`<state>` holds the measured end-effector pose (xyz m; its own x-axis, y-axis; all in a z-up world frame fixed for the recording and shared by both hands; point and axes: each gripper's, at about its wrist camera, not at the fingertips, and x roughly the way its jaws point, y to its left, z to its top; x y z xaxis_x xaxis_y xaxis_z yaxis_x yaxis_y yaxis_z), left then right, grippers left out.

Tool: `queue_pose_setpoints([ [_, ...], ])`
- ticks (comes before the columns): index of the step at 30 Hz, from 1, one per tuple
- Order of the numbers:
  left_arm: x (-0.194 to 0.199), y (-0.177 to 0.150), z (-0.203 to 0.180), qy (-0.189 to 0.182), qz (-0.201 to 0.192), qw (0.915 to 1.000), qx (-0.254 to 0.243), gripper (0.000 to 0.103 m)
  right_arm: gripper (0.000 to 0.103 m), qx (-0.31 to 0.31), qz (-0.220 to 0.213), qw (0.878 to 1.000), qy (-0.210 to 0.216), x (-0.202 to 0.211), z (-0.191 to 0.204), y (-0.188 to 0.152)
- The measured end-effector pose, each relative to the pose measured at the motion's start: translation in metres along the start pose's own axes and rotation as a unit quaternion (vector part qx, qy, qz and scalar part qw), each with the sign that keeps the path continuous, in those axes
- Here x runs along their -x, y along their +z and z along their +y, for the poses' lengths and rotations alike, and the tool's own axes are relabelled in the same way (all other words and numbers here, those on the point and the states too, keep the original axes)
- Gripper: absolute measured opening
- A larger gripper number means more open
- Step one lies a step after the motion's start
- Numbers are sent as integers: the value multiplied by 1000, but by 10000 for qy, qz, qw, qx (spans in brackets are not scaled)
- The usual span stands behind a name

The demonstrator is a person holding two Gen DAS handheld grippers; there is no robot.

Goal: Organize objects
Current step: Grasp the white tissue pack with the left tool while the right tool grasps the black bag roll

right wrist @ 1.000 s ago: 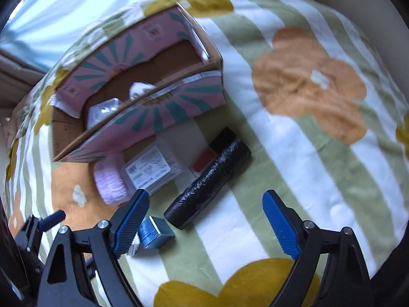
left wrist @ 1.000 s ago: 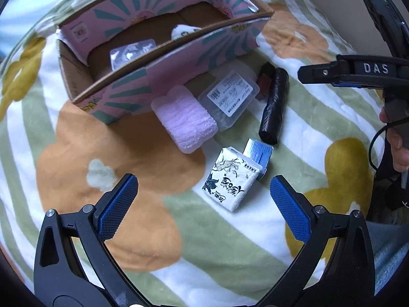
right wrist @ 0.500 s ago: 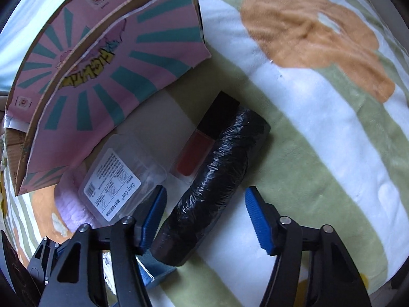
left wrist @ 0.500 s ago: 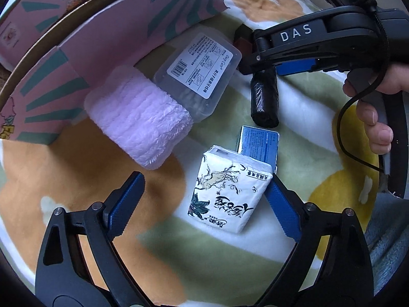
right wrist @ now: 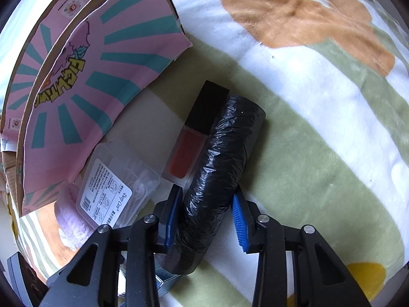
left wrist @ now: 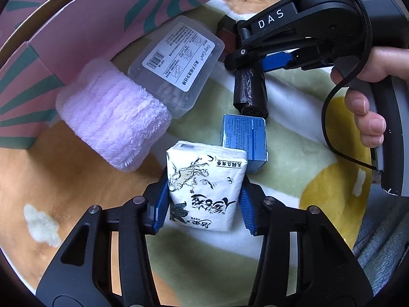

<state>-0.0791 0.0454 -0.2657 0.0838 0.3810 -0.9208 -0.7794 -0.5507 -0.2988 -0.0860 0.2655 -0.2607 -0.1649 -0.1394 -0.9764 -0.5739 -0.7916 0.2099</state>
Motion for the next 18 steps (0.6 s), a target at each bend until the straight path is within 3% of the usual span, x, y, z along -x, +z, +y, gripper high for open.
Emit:
queue_pose_setpoints([
  [9,18,0,4,206,-26,9998,72,43,30,-97,-20,9998,147,19,-13,-1],
  [18,65,5,-5,521,-235,9967,580,43,30,583,-259,9976,251,80,-15,0],
])
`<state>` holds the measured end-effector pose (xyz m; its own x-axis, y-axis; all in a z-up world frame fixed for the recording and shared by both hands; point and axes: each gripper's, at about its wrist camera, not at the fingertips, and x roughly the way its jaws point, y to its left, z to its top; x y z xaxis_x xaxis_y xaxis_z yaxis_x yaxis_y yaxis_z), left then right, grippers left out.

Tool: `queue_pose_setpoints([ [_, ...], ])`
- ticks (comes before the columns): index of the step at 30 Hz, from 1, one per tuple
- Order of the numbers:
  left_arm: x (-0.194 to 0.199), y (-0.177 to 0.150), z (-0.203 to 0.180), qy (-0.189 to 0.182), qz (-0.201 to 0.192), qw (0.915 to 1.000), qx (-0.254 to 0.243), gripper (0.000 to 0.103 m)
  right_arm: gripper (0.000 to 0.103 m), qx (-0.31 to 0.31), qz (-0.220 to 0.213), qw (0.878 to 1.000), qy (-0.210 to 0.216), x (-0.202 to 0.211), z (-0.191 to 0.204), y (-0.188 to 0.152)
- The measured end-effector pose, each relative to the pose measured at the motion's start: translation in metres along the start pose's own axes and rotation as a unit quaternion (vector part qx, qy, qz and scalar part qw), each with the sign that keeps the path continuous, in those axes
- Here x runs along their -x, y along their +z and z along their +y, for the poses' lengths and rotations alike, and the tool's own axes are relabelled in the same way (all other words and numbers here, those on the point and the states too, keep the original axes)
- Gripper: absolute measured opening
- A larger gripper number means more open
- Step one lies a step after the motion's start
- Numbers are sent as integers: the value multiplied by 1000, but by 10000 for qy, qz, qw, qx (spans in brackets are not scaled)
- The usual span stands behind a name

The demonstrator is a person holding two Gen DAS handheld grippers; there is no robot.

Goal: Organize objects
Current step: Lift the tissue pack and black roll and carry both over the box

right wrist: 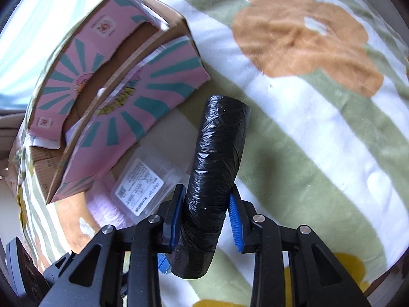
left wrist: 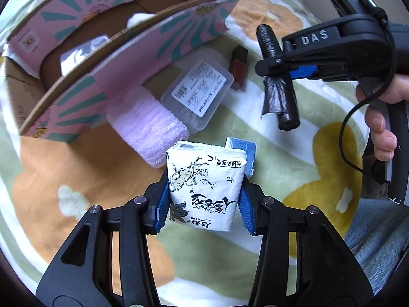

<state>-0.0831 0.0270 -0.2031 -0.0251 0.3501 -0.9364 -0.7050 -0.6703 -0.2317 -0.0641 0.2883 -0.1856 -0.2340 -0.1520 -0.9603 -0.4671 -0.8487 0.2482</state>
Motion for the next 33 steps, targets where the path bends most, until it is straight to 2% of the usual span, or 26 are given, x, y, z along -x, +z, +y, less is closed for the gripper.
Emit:
queue_pose_setpoints([
  [3,18,5,-10,209,-120,9992,306,43,30,466,-110,9989,6,25,6,0],
  [4,17,11,-16,258,-170,9986,426,43,30,625,-149,9979,12,34,10,14],
  [6,34,13,-17,361,-301,9968,645,43,30,924,-222,9955,45,48,32,-11],
  [8,51,13,-18,484,-409,9945,832,43,30,1210,-287,9922,98,54,59,-7],
  [10,69,13,-22,580,-536,9918,1008,43,30,1479,-356,9882,152,64,69,-7],
  [18,113,16,-46,896,-939,9784,1608,43,30,2752,-565,9595,228,105,104,-11],
  [22,133,11,-57,1055,-1117,9651,2121,43,30,3110,-631,9477,331,126,108,-18],
  [28,149,-2,-63,1361,-1226,9320,3127,43,30,3588,-684,9304,295,146,105,-34],
  [30,150,-6,-64,1329,-1252,9277,3257,43,30,3613,-647,9297,319,148,102,-38],
  [33,151,-7,-69,1392,-1306,9288,3176,43,30,3638,-632,9286,357,149,100,-39],
])
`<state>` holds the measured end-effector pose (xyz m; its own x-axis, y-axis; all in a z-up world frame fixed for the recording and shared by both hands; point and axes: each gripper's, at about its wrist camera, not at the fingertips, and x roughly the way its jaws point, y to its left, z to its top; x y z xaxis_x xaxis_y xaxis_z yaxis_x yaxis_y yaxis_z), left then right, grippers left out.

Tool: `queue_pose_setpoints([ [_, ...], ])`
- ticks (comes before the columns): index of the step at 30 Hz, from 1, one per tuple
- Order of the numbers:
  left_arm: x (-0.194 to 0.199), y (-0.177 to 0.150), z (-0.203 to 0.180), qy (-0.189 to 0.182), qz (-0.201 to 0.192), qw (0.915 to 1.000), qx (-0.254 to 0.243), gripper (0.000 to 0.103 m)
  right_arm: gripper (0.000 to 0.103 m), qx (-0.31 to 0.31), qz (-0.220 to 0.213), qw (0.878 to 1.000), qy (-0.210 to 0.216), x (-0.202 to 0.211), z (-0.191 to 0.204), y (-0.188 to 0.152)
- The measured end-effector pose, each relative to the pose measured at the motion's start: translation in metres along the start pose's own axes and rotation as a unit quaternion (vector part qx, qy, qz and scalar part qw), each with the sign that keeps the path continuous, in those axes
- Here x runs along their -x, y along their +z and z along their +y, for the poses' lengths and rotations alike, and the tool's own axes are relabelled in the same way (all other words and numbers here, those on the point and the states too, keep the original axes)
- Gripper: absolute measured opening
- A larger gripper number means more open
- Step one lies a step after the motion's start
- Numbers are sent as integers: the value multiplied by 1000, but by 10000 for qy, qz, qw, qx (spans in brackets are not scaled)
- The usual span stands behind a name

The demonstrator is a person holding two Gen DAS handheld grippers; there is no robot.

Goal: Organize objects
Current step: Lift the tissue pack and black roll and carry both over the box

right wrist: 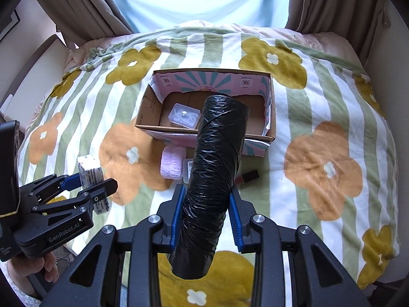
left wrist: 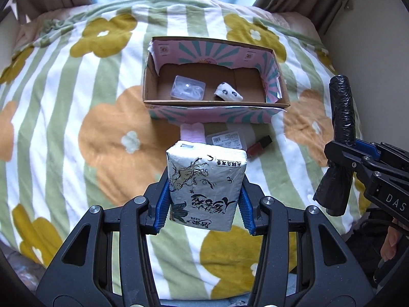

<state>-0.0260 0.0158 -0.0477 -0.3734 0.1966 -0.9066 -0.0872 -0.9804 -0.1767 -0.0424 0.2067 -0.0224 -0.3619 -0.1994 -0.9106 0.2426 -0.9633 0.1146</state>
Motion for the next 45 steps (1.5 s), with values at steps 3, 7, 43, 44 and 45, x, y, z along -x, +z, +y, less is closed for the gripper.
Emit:
queue_pose_setpoints([
  [3,3,0,-3,13,-74,10000,-37,43,30,-6,-30,10000,35,0,-2,1],
  [7,5,4,-5,40,-93,9999,-72,43,30,-31,-62,10000,60,-1,-4,4],
  [43,-185,196,32,225,575,9963,-601,43,30,-3177,641,9451,425,-195,-80,155],
  [44,-194,196,32,228,631,9958,-630,43,30,-3237,671,9429,405,-202,-81,155],
  [45,-202,197,33,231,678,9953,-653,43,30,-3283,686,9413,387,-208,-82,155],
])
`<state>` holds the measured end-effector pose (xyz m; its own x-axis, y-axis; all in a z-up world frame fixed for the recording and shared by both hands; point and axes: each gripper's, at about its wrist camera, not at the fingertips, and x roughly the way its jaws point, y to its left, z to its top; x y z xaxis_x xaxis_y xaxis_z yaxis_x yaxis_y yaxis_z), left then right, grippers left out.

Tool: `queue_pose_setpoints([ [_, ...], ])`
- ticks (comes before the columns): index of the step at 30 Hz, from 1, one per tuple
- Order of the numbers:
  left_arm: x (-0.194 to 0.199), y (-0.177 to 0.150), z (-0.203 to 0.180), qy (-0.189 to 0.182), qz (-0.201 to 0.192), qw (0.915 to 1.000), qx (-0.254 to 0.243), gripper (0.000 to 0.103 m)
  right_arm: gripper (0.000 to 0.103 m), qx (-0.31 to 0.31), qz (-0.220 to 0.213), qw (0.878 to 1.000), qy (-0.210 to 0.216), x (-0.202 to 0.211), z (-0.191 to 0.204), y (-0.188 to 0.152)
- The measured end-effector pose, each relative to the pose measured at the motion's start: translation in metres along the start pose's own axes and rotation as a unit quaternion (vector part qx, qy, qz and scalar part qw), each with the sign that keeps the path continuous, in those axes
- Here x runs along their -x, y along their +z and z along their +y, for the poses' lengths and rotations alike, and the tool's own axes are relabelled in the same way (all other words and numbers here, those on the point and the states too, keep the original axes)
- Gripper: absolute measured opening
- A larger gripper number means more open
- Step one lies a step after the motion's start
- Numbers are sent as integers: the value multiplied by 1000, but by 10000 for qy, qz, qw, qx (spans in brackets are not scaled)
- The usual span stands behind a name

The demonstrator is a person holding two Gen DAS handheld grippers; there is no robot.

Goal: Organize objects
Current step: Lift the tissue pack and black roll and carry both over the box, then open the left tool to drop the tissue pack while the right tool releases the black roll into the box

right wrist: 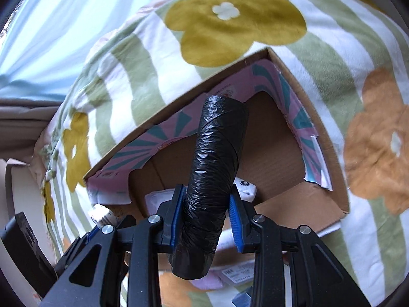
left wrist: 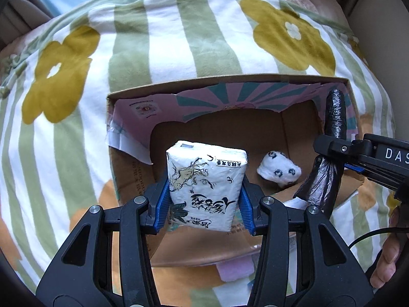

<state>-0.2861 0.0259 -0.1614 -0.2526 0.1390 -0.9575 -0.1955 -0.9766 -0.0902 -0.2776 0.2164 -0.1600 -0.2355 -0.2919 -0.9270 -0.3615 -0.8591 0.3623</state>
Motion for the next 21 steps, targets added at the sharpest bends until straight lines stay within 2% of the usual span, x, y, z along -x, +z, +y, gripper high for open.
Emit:
queue_pose_setpoints([
  [7,-38,5,1,43,170,9997,-190,43,30,-249,-10,9996,-108,-27,-1,13],
  [13,-44,4,3,120,227,9995,-199,43,30,-357,43,9992,-163,-34,-6,16],
  [18,-43,2,-7,287,176,9976,-600,44,30,-621,-76,9980,-57,-31,-13,21],
  [20,-46,0,-10,193,265,9972,-675,51,43,-637,-72,9979,-47,-32,-13,22],
  [21,-46,-1,-12,161,281,9970,-703,81,59,-632,-64,9979,-84,-31,-13,23],
])
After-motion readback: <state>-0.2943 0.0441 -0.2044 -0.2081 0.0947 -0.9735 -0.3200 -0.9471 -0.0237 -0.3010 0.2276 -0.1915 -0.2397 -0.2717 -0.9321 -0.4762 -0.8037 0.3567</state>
